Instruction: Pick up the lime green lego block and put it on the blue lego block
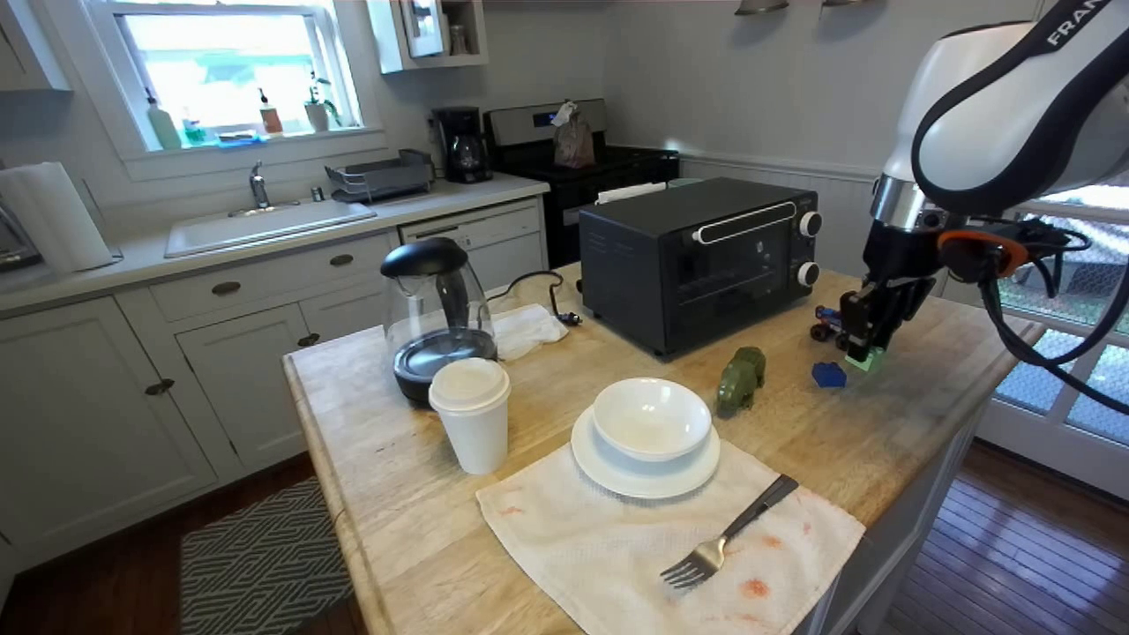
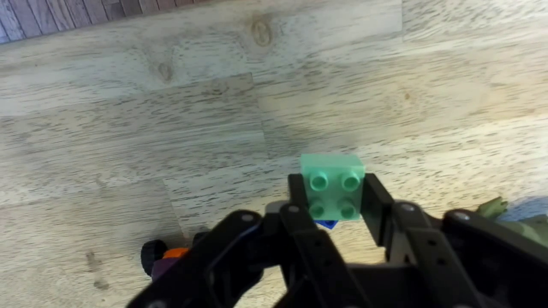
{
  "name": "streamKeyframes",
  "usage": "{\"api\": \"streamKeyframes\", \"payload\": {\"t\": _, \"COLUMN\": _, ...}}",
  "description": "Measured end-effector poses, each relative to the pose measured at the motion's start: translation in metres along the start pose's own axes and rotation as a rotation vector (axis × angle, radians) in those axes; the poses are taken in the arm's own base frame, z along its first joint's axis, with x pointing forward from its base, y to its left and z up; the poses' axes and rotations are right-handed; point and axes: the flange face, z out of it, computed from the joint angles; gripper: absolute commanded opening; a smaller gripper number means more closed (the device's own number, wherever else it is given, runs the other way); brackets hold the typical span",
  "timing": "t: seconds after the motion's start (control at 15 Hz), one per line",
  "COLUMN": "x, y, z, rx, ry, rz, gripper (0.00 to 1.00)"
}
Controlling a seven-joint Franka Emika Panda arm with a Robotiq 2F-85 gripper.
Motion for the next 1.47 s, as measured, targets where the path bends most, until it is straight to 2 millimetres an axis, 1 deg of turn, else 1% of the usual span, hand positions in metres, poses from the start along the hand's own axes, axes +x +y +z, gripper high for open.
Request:
{"api": "streamKeyframes", "payload": {"t": 0.07, "x": 0.000, "y": 0.000, "z": 0.000, "rx": 0.000, "ry": 0.000, "rz": 0.000, "gripper": 0.36}}
{"api": "streamKeyframes", "payload": {"t": 0.13, "x": 0.000, "y": 0.000, "z": 0.000, "rx": 0.000, "ry": 0.000, "rz": 0.001, "gripper": 0.11}}
{"api": "streamKeyframes", "payload": {"t": 0.47, "x": 0.000, "y": -0.001, "z": 0.001, "rx": 0.000, "ry": -0.002, "rz": 0.011, "gripper": 0.11}}
{"api": "streamKeyframes", "payload": {"t": 0.87, "x": 0.002, "y": -0.003, "z": 0.006, "rx": 0.010, "ry": -0.008, "rz": 0.099, "gripper": 0.11}}
{"api": "streamKeyframes", "payload": {"t": 1.2, "x": 0.015, "y": 0.001, "z": 0.010, "rx": 0.056, "ry": -0.003, "rz": 0.207, "gripper": 0.11}}
{"api": "streamKeyframes", "payload": {"t": 1.47, "x": 0.024, "y": 0.007, "z": 0.013, "rx": 0.060, "ry": 0.002, "rz": 0.269, "gripper": 0.11}}
